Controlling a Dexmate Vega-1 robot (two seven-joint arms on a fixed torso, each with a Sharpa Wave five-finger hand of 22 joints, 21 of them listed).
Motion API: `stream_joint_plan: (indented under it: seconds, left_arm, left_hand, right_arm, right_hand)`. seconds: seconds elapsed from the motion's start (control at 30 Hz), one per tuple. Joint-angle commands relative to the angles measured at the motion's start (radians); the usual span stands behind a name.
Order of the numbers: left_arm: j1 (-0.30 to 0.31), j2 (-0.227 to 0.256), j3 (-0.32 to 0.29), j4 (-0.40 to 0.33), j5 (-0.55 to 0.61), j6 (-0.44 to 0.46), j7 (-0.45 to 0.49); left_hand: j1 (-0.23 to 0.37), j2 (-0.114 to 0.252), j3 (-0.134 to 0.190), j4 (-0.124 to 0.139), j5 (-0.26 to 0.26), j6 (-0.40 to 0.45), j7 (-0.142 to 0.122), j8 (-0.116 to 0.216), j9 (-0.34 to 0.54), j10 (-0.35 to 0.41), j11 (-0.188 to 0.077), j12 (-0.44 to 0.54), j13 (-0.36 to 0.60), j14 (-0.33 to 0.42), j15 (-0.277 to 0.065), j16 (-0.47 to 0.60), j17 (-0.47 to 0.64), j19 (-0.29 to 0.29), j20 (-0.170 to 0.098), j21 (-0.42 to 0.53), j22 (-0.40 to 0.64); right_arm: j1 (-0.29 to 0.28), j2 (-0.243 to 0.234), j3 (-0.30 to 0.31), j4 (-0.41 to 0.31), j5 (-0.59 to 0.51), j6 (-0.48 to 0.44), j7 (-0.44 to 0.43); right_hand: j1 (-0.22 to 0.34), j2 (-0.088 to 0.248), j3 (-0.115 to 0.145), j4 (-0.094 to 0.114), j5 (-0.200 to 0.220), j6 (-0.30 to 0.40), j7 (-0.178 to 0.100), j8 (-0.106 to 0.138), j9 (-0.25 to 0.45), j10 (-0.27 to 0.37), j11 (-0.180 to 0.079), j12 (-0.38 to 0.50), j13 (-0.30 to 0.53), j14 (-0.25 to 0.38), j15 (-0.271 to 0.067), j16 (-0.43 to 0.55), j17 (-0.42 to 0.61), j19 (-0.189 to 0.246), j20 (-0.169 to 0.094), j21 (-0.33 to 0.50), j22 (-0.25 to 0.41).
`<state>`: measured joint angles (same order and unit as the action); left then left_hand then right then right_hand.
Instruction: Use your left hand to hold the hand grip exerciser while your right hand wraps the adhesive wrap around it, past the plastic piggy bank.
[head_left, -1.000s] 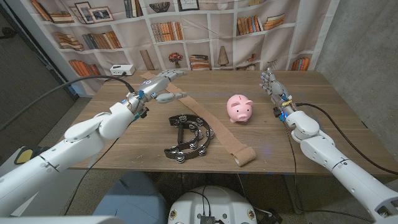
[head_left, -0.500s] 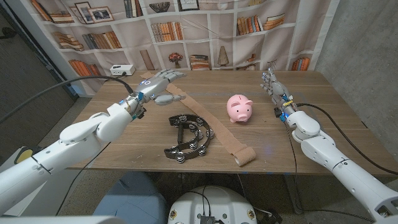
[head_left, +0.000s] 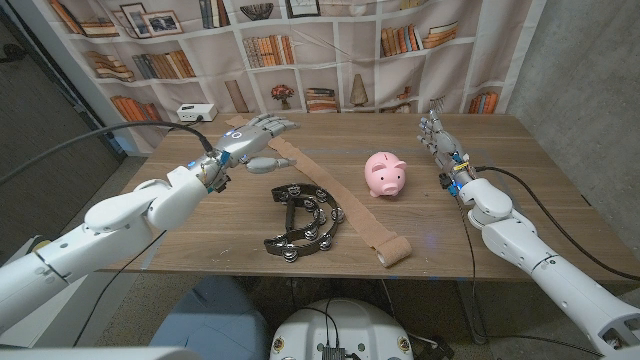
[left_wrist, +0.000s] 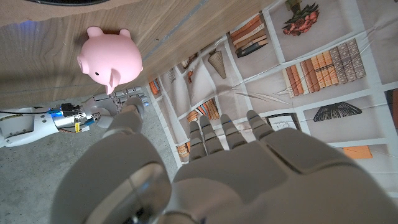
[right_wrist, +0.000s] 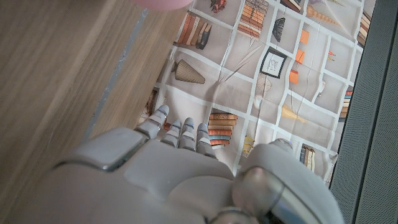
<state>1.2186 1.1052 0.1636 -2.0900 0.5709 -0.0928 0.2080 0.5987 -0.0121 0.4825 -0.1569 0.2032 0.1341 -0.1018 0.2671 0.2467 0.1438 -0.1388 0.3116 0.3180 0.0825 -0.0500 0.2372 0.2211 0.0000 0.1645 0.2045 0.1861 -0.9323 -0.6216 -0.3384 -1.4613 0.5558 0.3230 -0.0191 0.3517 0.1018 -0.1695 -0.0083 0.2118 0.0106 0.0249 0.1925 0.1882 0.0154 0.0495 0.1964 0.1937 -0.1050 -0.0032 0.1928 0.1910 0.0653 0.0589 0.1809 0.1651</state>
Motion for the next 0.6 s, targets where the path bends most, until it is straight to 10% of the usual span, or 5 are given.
stream_joint_plan:
  seconds: [0.03, 0.6]
  left_arm:
    - [0.039, 0.022, -0.046, -0.020, 0.033, 0.012, -0.003]
    - [0.048, 0.031, -0.056, -0.035, 0.109, 0.063, -0.028]
  left_hand:
    - [-0.008, -0.006, -0.006, 0.005, -0.004, 0.005, -0.002, 0.007, 0.005, 0.014, -0.007, 0.011, 0.006, 0.010, 0.000, 0.011, 0.005, 0.006, 0.004, 0.004, 0.003]
    - [-0.001, -0.002, -0.009, 0.002, -0.007, 0.000, -0.011, 0.009, 0.012, 0.016, -0.008, 0.017, 0.021, -0.001, -0.003, 0.010, 0.009, 0.015, -0.002, 0.008, 0.004]
  right_arm:
    - [-0.002, 0.003, 0.000, 0.004, 0.003, -0.005, -0.006]
    - [-0.004, -0.001, 0.006, 0.007, 0.000, 0.032, 0.011]
  right_hand:
    - [0.010, 0.005, -0.003, -0.004, 0.003, -0.001, -0.008, 0.003, 0.003, 0.004, -0.003, 0.006, 0.004, -0.005, -0.006, 0.002, 0.000, 0.002, 0.009, 0.006, 0.005]
    - [0.011, 0.003, -0.002, -0.006, 0.002, 0.000, -0.006, 0.004, 0.003, 0.004, -0.003, 0.006, 0.004, -0.005, -0.007, 0.002, 0.000, 0.002, 0.009, 0.007, 0.005]
